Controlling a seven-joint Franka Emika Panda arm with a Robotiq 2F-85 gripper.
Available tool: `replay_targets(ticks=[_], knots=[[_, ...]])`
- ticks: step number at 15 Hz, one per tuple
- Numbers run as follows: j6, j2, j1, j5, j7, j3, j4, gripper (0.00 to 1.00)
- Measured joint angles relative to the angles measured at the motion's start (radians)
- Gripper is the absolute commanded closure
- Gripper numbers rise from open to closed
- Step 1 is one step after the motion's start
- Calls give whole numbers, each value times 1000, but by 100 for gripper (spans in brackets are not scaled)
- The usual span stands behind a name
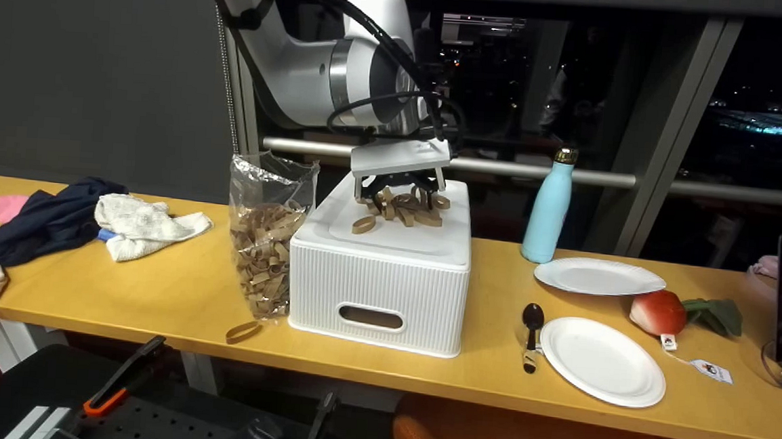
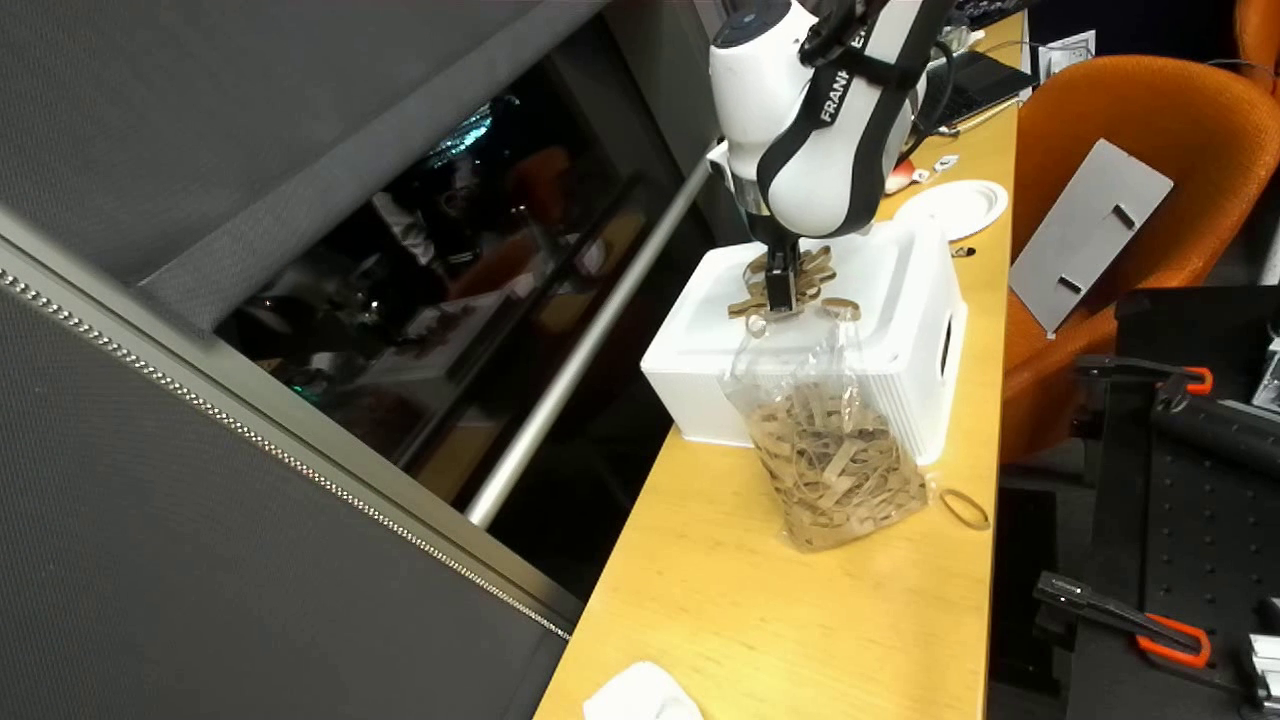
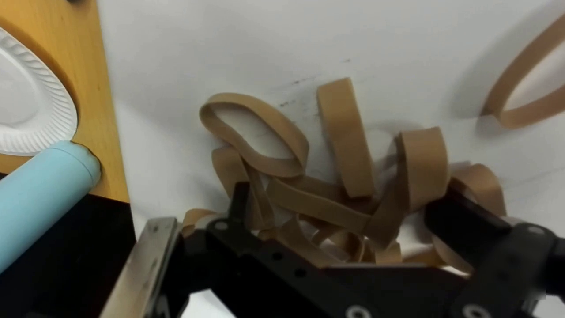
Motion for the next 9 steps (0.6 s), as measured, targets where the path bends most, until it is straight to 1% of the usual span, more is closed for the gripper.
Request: replay_targets(ticks=[2,3,5,7,9], knots=[[14,5,-3,1,-3,6,-1,32],[19,6,-5,2,-4,11,-1,42],[21,6,-9,12,-9,25,-1,58],[35,6,-15,20,-15,34,0,70],[51,5,-22,28,-20,41,0,85]])
